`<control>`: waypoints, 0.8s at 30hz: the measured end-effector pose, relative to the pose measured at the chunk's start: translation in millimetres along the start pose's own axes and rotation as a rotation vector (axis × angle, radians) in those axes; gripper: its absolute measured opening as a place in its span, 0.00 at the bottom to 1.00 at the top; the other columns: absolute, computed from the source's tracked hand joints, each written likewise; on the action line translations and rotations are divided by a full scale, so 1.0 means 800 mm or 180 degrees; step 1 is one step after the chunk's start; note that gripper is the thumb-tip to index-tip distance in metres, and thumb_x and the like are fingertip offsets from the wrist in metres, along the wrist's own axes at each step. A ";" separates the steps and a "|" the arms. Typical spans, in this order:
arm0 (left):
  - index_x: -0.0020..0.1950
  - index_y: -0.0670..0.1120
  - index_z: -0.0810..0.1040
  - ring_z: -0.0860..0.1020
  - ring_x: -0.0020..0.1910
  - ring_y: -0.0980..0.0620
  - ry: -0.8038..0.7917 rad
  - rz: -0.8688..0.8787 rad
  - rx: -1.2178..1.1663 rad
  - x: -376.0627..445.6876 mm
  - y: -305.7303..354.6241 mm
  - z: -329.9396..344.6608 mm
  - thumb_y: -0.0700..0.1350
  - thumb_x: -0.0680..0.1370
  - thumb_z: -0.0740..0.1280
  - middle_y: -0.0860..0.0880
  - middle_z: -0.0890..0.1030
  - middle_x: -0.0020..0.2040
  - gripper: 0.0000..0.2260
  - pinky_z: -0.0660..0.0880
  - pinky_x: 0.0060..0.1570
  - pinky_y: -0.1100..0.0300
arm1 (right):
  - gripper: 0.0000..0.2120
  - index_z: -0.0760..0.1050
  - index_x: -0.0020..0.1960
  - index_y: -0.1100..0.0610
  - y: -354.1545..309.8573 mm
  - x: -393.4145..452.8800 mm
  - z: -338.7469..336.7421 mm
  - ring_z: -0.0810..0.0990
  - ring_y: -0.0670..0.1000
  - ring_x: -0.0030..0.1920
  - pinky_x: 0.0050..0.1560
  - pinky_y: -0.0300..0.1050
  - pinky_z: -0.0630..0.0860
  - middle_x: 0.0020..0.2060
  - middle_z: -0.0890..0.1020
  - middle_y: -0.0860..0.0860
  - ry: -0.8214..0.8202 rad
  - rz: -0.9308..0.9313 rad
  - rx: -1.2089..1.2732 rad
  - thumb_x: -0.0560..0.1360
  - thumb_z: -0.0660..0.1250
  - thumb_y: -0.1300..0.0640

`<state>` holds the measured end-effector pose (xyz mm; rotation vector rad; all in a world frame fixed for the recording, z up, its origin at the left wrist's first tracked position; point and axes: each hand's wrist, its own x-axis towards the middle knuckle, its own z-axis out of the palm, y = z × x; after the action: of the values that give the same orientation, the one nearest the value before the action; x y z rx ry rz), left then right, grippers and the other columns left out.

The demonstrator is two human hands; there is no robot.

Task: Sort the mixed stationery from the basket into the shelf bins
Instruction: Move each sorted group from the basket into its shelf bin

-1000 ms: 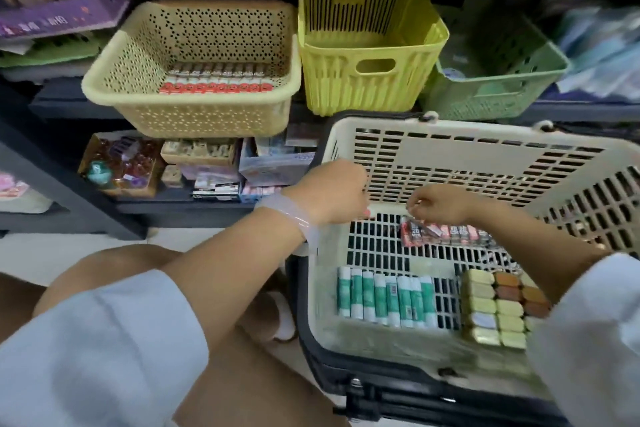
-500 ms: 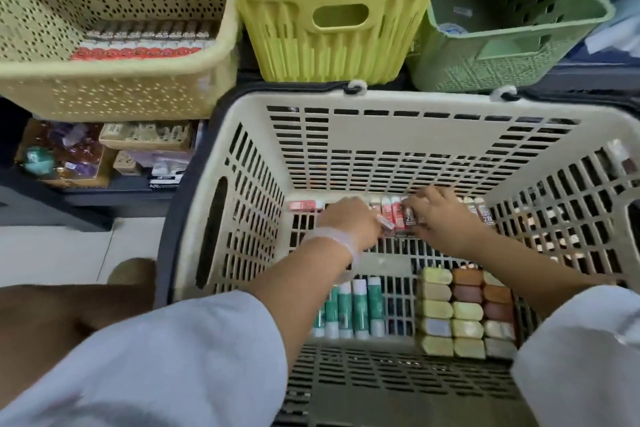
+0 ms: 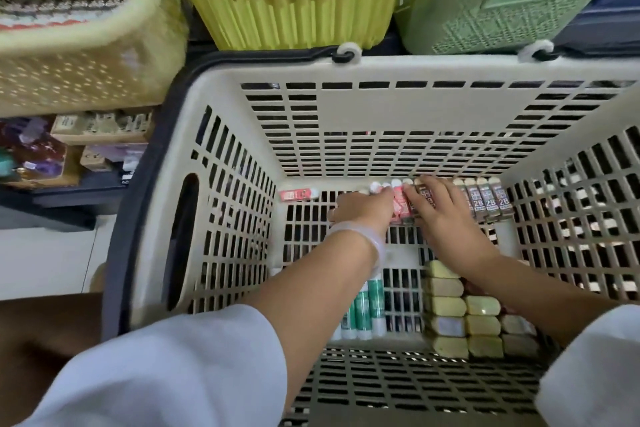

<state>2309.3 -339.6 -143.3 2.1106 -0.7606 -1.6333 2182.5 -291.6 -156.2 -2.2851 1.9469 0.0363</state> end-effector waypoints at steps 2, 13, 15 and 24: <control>0.54 0.41 0.76 0.79 0.49 0.46 -0.0059 -0.0038 -0.0157 0.004 -0.001 0.000 0.51 0.69 0.72 0.43 0.80 0.53 0.19 0.76 0.53 0.54 | 0.28 0.66 0.69 0.65 0.000 0.000 0.002 0.64 0.70 0.66 0.67 0.63 0.61 0.65 0.67 0.69 0.0046 0.0004 0.0168 0.70 0.65 0.71; 0.55 0.39 0.75 0.79 0.47 0.47 -0.0545 -0.0192 -0.0680 0.007 -0.002 0.009 0.46 0.71 0.72 0.45 0.81 0.50 0.17 0.75 0.52 0.57 | 0.28 0.65 0.69 0.66 0.006 0.000 0.004 0.62 0.69 0.66 0.67 0.63 0.59 0.65 0.66 0.68 -0.0027 -0.0001 0.0628 0.70 0.64 0.72; 0.54 0.41 0.75 0.78 0.44 0.48 -0.0683 -0.0271 -0.0723 0.011 0.000 0.001 0.47 0.72 0.72 0.46 0.80 0.48 0.16 0.73 0.49 0.59 | 0.27 0.65 0.70 0.63 0.008 0.005 -0.001 0.61 0.65 0.67 0.68 0.57 0.57 0.65 0.66 0.66 -0.0026 0.0098 0.0826 0.71 0.63 0.71; 0.60 0.40 0.75 0.79 0.53 0.46 -0.1543 -0.0459 -0.1134 0.016 0.006 -0.007 0.47 0.75 0.68 0.43 0.80 0.54 0.16 0.75 0.56 0.55 | 0.24 0.64 0.70 0.62 -0.017 0.000 -0.015 0.62 0.58 0.71 0.71 0.42 0.50 0.70 0.66 0.59 -0.0033 0.0339 0.1447 0.75 0.58 0.71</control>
<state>2316.2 -351.2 -148.8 1.5701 -0.4071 -2.2085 2194.9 -290.7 -143.2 -1.8839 1.8371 -0.3455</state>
